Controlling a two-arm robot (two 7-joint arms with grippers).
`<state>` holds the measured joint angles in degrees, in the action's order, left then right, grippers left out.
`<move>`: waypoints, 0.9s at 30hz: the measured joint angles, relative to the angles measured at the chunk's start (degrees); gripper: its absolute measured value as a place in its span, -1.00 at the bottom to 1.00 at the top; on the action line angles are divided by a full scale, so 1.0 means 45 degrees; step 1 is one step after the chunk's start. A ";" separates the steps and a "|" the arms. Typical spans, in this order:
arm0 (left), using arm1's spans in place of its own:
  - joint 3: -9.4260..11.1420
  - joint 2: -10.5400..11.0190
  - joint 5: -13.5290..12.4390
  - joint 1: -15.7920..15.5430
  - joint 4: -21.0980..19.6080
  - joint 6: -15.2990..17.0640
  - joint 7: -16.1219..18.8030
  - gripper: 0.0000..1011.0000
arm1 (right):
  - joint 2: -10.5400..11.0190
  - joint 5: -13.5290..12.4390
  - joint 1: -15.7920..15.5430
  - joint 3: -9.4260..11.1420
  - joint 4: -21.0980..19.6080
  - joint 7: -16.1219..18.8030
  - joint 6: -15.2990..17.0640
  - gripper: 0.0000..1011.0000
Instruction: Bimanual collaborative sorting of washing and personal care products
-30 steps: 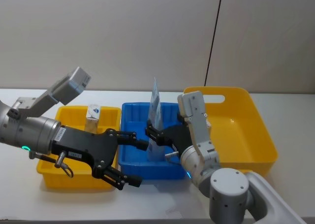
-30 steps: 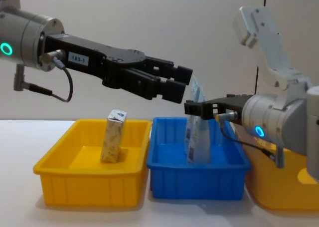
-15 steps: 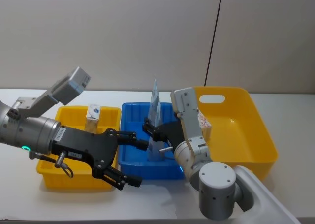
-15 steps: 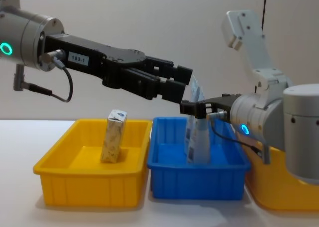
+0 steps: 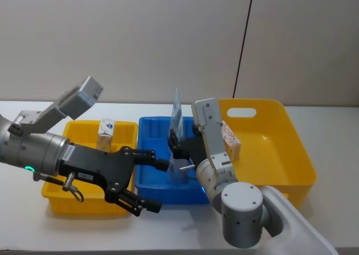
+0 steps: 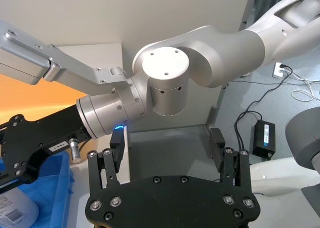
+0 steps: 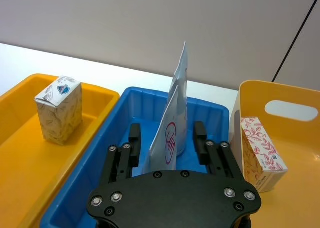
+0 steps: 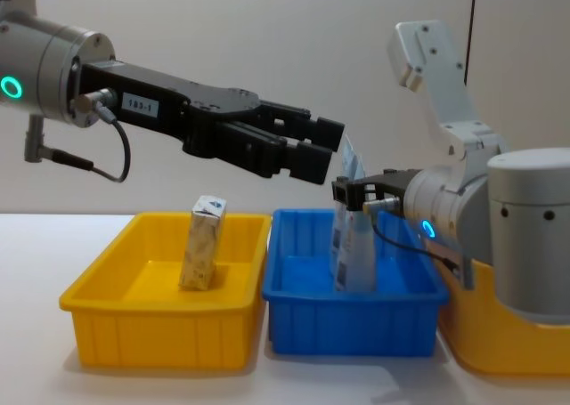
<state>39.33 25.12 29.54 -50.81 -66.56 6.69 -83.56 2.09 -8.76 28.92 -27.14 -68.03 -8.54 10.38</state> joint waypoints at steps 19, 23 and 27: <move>-0.0001 0.0001 0.0000 0.0000 0.0000 0.0000 0.0000 0.98 | -0.0077 0.0190 -0.0048 0.0143 -0.0071 0.0057 0.0112 -0.92; 0.0000 0.0000 0.0000 0.0000 0.0000 0.0000 0.0000 0.98 | -0.0061 0.0194 -0.0097 0.0199 -0.0162 0.0126 0.0118 -1.00; 0.0000 0.0000 0.0000 0.0000 0.0000 0.0000 0.0000 0.98 | -0.0038 0.0194 -0.0151 0.0249 -0.0262 0.0191 0.0131 -1.00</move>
<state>39.33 25.12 29.54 -50.82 -66.56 6.69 -83.56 1.92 -7.89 28.24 -26.02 -69.20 -7.68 10.96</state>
